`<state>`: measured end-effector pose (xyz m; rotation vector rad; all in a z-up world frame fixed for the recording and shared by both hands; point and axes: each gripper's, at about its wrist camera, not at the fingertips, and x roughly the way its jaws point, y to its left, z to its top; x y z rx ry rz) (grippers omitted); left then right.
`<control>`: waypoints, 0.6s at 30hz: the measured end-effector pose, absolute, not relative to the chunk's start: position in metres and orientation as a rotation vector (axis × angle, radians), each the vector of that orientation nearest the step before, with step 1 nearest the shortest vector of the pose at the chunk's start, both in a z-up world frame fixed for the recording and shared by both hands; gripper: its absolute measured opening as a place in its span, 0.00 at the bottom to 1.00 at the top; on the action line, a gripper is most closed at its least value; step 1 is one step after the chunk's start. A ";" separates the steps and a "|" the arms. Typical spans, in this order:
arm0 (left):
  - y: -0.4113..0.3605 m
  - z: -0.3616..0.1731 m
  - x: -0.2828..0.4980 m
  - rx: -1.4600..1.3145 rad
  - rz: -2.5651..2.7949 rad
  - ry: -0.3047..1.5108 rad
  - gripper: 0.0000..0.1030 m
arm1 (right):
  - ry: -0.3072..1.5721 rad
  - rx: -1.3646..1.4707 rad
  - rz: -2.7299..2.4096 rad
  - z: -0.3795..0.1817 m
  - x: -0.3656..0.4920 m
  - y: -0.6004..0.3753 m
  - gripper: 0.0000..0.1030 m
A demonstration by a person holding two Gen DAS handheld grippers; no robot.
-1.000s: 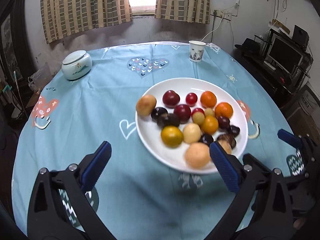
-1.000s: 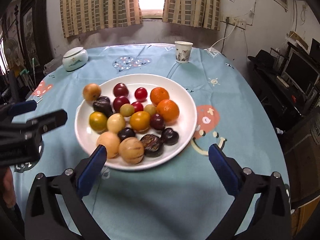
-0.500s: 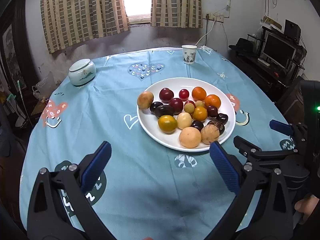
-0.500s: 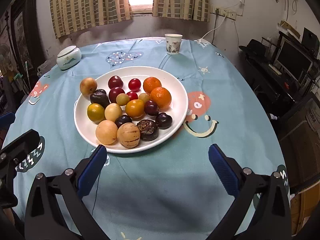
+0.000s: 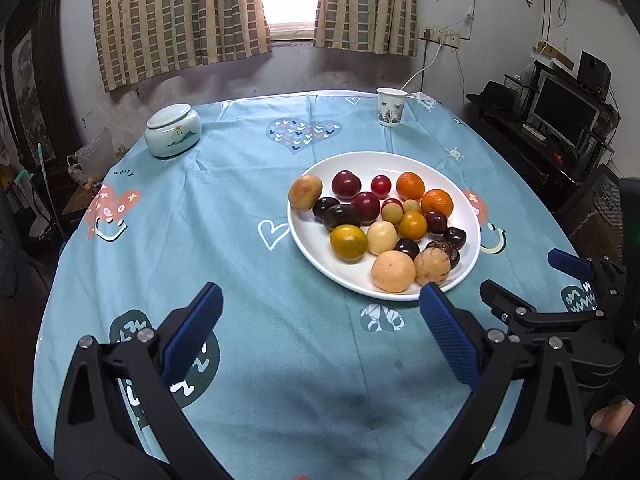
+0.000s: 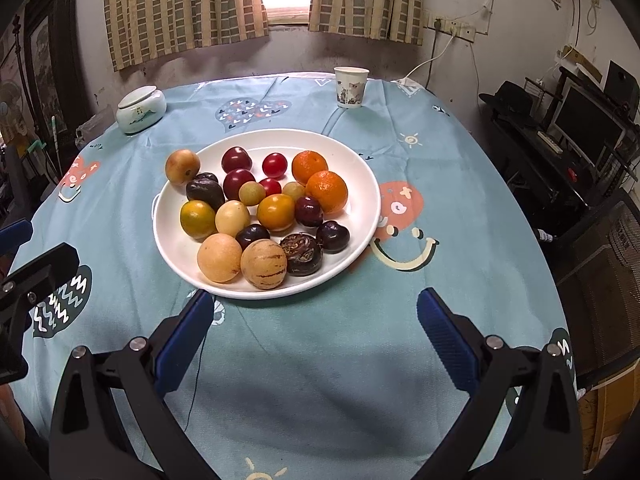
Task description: Organize fruits
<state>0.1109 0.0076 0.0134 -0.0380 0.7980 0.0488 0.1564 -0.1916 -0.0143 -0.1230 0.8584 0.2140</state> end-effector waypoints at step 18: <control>0.005 0.012 0.110 -0.027 0.043 0.772 0.98 | 0.865 -0.123 0.221 -0.016 0.158 -0.190 0.99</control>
